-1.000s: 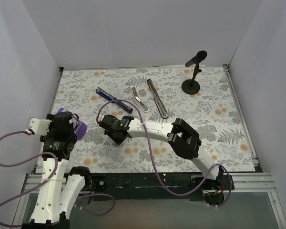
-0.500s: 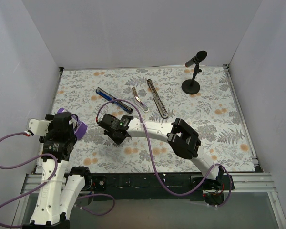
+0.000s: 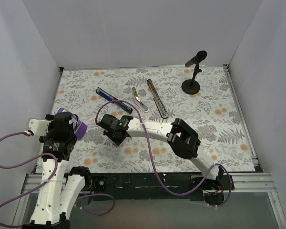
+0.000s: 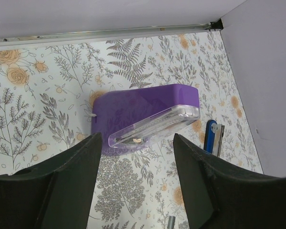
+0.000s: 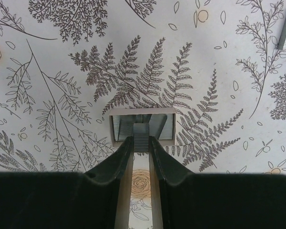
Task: Unload the staples from the stapler
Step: Place the staple in the staple box.
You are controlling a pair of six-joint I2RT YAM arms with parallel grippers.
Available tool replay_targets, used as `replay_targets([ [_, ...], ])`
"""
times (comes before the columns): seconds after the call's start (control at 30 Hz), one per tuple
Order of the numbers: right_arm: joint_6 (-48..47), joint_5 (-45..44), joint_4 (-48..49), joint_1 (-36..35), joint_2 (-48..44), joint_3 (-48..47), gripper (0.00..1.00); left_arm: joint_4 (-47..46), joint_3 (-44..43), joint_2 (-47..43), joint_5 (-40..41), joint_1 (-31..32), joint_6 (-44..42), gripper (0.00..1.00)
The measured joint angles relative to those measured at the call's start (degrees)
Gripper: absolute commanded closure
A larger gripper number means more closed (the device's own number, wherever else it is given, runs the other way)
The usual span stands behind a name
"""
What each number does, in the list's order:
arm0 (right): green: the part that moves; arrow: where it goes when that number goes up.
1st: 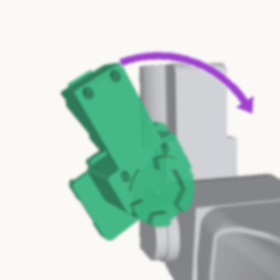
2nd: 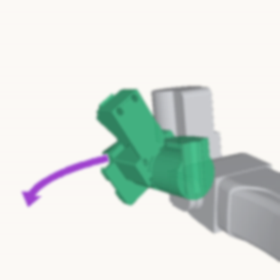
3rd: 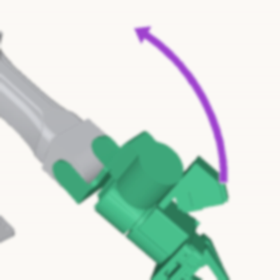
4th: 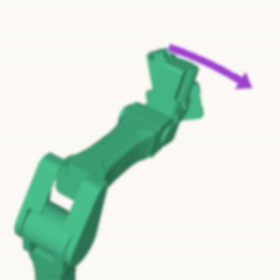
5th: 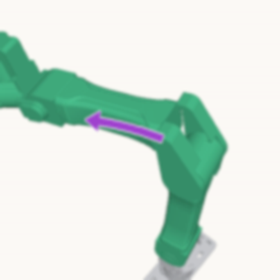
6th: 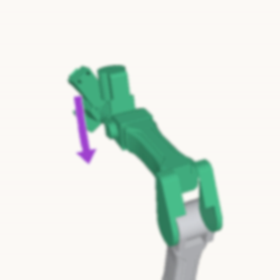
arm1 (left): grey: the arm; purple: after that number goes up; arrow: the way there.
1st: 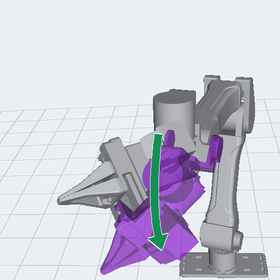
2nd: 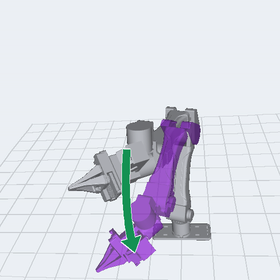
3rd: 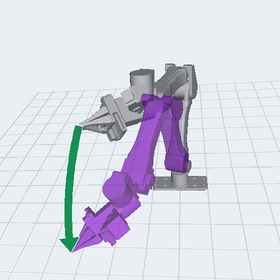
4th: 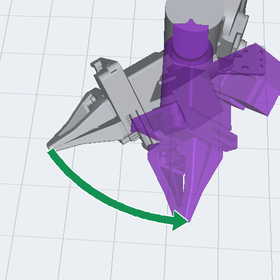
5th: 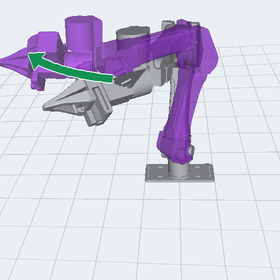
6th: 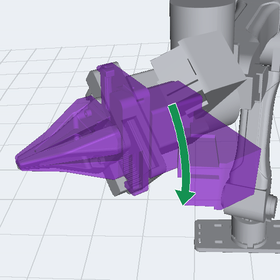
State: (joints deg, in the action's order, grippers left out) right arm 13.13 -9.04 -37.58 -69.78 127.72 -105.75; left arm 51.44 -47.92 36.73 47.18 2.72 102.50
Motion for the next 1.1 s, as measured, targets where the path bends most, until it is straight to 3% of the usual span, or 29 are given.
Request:
replay_targets([
  [0.77, -0.1, 0.3, 0.2, 0.0, 0.3, -0.9, 0.76, 0.0, 0.0, 0.3, 0.0, 0.0, 0.0, 0.38],
  [1.1, 0.0, 0.2, 1.7, 0.0, 0.3, -0.5, 0.71, 0.0, 0.0, 0.3, 0.0, 0.0, 0.0, 0.38],
])
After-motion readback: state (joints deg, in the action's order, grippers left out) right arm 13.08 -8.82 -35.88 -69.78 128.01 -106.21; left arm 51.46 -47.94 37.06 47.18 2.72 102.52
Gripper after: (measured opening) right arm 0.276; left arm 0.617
